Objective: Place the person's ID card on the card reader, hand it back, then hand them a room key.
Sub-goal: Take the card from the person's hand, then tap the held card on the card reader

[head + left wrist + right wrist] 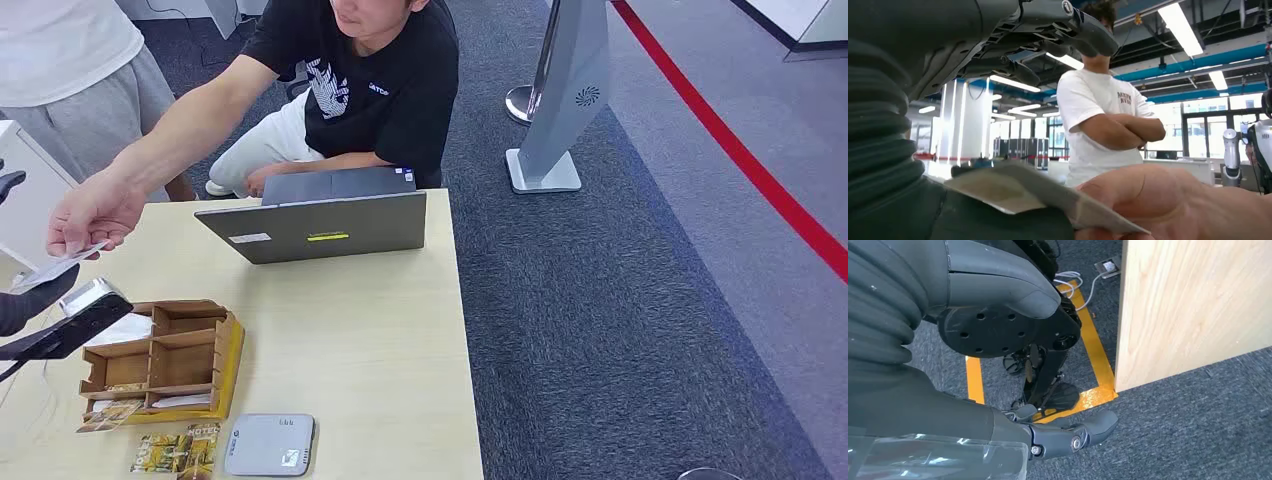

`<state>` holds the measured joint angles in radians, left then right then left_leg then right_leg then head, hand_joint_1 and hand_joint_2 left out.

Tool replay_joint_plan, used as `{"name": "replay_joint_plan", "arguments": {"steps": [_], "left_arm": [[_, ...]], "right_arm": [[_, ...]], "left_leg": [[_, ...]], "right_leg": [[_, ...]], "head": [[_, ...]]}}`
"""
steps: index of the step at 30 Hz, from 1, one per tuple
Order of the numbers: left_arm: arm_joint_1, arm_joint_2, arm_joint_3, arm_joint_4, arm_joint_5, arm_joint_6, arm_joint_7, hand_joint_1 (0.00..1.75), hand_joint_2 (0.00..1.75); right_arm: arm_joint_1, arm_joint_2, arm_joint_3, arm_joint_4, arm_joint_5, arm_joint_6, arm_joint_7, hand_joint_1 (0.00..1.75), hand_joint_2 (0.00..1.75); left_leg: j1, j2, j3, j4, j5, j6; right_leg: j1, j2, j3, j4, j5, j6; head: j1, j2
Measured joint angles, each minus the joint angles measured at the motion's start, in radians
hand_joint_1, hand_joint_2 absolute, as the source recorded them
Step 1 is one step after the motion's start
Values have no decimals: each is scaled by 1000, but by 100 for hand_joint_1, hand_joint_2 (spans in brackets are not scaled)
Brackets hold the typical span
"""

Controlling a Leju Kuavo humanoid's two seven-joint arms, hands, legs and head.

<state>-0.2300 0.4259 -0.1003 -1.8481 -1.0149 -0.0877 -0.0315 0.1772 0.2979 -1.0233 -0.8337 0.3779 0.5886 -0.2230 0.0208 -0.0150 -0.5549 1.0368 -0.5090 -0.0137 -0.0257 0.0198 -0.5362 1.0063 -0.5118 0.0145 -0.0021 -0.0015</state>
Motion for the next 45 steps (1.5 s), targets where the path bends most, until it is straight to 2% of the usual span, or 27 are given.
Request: {"name": "replay_joint_plan", "arguments": {"steps": [9, 15, 20, 25, 31, 34, 37, 45], "left_arm": [[-24, 104, -86, -2, -180, 4, 86, 175, 175], [5, 129, -89, -4, -193, 37, 94, 175, 175], [100, 118, -65, -39, -183, 107, 69, 175, 175], [180, 91, -39, -85, -171, 173, 33, 175, 175], [399, 15, -23, -223, -162, 374, -73, 175, 175], [502, -5, -55, -261, -188, 421, -67, 175, 175], [562, -9, -109, -267, -193, 432, -33, 175, 175], [601, -4, -258, -212, -177, 398, 64, 175, 175]], "right_arm": [[-15, 1, -50, 18, 96, 42, -23, 0, 175], [-13, 1, -46, 19, 24, 35, -5, 0, 175], [5, 2, 47, -12, -201, -46, 68, 0, 175], [46, 4, 165, -65, -328, -107, 114, 0, 175], [161, 7, 362, -198, -544, -228, 176, 0, 175], [198, 7, 432, -257, -577, -250, 187, 0, 175], [212, 7, 469, -291, -582, -250, 190, 0, 175], [215, 7, 499, -319, -560, -231, 188, 0, 175]], "left_leg": [[0, 0, 0, 0, 0, 0], [0, 0, -1, 0, 0, 0], [0, 3, -1, 0, 0, 0], [0, 3, -1, 0, 0, 0], [0, 4, -2, 0, -3, -1], [0, 4, -2, 0, -4, 0], [0, 3, -2, 0, -4, 0], [0, 3, -1, 0, -3, 0]], "right_leg": [[0, 0, 0, 0, 0, 0], [0, 1, 0, 0, 0, 0], [0, 3, -2, 0, 0, 0], [0, 3, -2, 0, 0, 0], [0, 4, -3, 0, -2, 0], [0, 4, -4, -1, -2, 0], [0, 3, -5, -1, -2, 0], [0, 3, -3, 0, -1, 0]], "head": [[0, 0], [0, 0], [0, 0], [0, 0], [0, 0], [0, 0], [0, 0], [0, 0]]}}
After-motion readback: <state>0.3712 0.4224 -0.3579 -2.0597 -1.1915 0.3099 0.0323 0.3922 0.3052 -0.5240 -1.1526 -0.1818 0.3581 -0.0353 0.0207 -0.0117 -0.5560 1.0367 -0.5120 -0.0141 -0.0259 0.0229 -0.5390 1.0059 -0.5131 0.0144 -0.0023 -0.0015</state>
